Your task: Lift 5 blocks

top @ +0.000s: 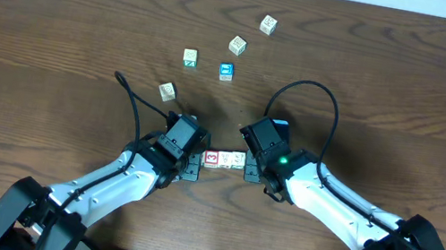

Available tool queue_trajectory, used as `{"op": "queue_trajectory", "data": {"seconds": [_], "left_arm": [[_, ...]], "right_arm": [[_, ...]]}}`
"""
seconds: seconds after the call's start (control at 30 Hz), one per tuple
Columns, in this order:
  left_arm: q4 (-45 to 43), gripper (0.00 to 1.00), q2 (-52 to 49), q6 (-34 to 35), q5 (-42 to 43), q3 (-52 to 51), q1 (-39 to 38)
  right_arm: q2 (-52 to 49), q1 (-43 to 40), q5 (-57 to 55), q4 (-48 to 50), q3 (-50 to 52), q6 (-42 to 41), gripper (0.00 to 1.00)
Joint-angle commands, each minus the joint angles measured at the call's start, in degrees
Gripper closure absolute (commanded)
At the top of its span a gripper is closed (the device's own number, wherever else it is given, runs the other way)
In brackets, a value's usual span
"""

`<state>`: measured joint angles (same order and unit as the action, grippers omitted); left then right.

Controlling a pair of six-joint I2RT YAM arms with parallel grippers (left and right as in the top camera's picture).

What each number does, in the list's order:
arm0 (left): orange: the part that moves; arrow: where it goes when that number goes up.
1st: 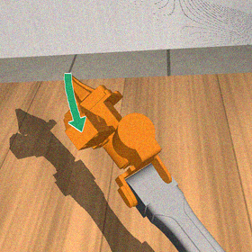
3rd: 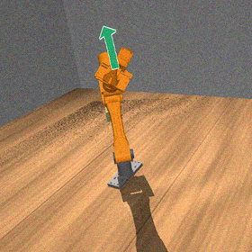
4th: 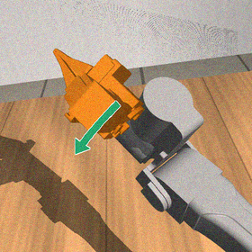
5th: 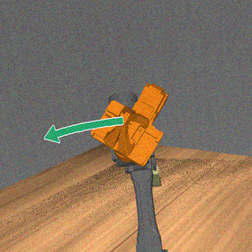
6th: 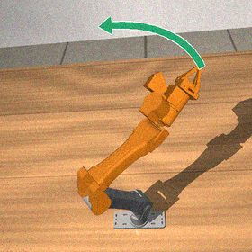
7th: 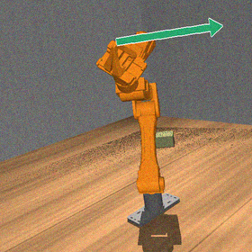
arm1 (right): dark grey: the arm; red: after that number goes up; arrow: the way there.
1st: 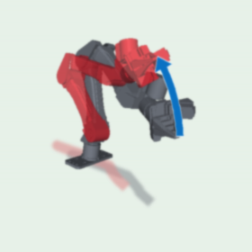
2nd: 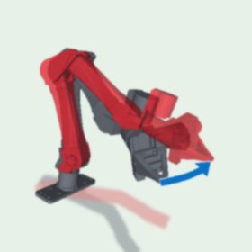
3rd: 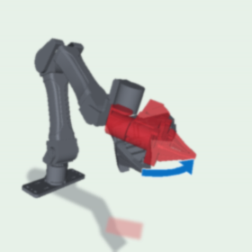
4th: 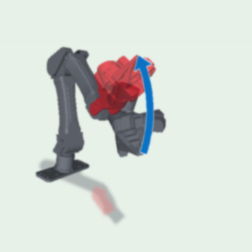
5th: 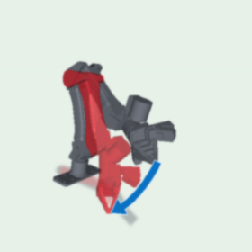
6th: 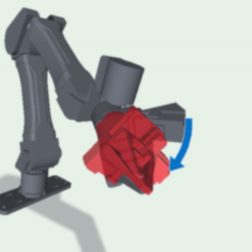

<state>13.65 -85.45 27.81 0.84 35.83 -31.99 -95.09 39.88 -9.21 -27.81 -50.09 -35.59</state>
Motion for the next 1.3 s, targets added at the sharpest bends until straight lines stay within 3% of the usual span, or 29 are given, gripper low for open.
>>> {"op": "queue_trajectory", "data": {"seconds": [0.0,0.33,0.83,1.27], "left_arm": [[-0.42,0.77,-0.44,-0.94,1.62,1.79,-0.61],[-0.39,0.77,-0.44,-0.94,1.62,1.79,-0.61],[0.61,0.74,-0.44,-0.96,1.4,1.79,-0.61],[1.75,0.71,-0.42,-1.16,-3.19,1.79,-0.55]], "right_arm": [[0.26,0.5,1.36,0.33,-1.64,-0.52,0.82],[0.26,0.48,-0.68,-1.84,-1.64,-0.55,0.84],[0.26,0.44,-3.21,-6.16,-1.64,-0.57,0.76],[0.26,-0.28,-4.11,-6.6,-1.64,-0.57,0.76]]}}
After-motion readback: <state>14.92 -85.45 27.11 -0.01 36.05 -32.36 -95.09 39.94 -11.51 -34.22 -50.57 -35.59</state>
